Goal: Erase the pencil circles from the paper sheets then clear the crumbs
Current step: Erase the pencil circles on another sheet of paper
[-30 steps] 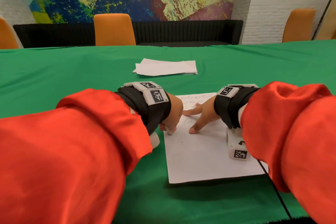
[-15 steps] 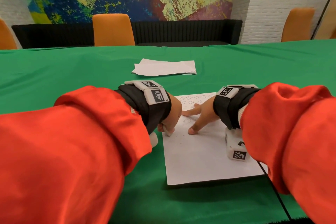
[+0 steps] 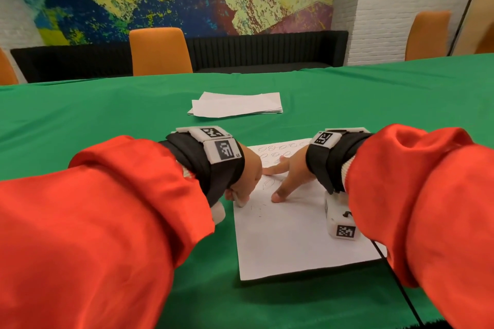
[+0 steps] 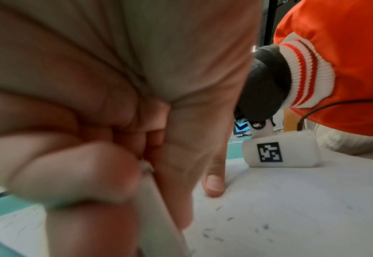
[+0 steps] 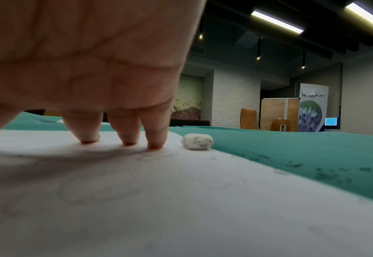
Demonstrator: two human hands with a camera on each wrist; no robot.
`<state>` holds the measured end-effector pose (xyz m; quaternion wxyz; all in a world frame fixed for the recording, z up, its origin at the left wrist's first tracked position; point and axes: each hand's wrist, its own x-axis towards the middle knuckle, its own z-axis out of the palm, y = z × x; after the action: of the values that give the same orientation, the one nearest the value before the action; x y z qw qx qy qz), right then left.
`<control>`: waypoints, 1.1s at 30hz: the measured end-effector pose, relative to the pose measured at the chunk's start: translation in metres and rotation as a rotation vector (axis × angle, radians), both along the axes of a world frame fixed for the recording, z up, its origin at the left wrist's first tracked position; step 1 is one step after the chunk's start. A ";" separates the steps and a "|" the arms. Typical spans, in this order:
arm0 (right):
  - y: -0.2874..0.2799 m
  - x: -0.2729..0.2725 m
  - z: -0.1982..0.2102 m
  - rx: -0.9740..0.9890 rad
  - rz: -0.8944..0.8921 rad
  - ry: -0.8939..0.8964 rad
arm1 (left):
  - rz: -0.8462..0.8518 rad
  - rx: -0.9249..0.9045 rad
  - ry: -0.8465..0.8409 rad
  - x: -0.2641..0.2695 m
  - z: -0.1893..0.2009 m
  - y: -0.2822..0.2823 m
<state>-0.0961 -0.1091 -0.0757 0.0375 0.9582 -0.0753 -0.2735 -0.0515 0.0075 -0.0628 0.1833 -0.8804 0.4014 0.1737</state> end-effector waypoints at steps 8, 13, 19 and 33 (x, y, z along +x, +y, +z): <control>-0.001 0.000 0.000 0.007 0.003 -0.005 | -0.032 -0.117 -0.110 0.004 0.001 0.000; -0.002 0.001 -0.001 0.031 0.007 -0.003 | 0.031 -0.068 0.018 0.011 -0.003 0.003; -0.002 0.001 0.000 0.019 0.012 0.001 | 0.043 -0.004 0.091 0.009 0.000 0.001; 0.003 0.005 -0.002 0.037 -0.011 -0.003 | 0.003 -0.058 -0.059 0.005 -0.002 0.004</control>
<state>-0.0915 -0.1059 -0.0773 0.0179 0.9587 -0.0756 -0.2736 -0.0461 0.0113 -0.0645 0.1693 -0.8906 0.3995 0.1363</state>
